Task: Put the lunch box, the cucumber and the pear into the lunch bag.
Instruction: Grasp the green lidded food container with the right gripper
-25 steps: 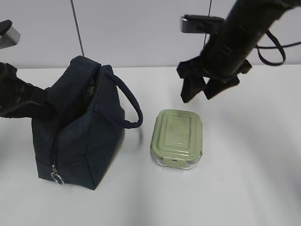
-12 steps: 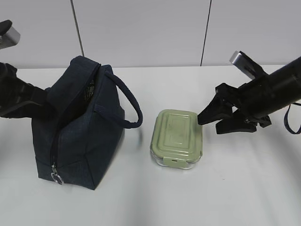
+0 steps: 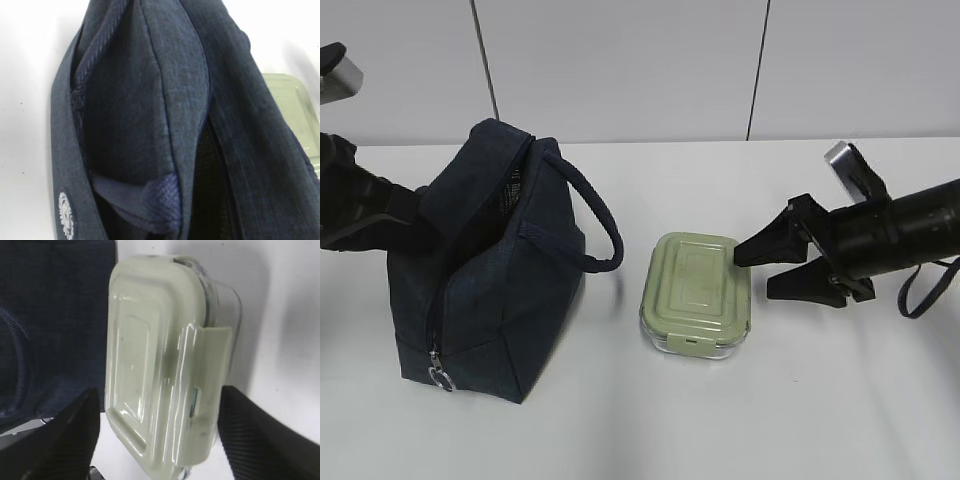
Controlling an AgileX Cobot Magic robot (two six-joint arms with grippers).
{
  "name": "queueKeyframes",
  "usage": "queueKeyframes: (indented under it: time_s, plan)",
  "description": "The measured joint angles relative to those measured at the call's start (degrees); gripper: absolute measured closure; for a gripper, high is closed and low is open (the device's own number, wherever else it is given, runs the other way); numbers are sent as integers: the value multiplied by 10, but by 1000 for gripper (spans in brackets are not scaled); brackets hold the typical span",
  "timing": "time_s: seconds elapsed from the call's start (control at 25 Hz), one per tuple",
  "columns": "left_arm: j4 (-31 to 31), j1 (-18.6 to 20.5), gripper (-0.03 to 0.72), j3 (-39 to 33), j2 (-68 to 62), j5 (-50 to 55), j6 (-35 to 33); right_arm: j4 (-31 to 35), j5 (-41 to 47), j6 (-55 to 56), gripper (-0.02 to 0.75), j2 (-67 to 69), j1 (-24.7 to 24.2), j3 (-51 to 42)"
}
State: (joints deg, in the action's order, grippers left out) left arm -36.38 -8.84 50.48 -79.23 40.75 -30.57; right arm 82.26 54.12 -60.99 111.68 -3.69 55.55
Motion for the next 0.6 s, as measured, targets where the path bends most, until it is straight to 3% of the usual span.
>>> queueKeyframes:
  time_s: [0.16, 0.6]
  plan:
    - [0, 0, 687, 0, 0, -1, 0, 40, 6, -35, 175, 13, 0, -9]
    - [0, 0, 687, 0, 0, -1, 0, 70, 27, -86, 174, 67, 0, -10]
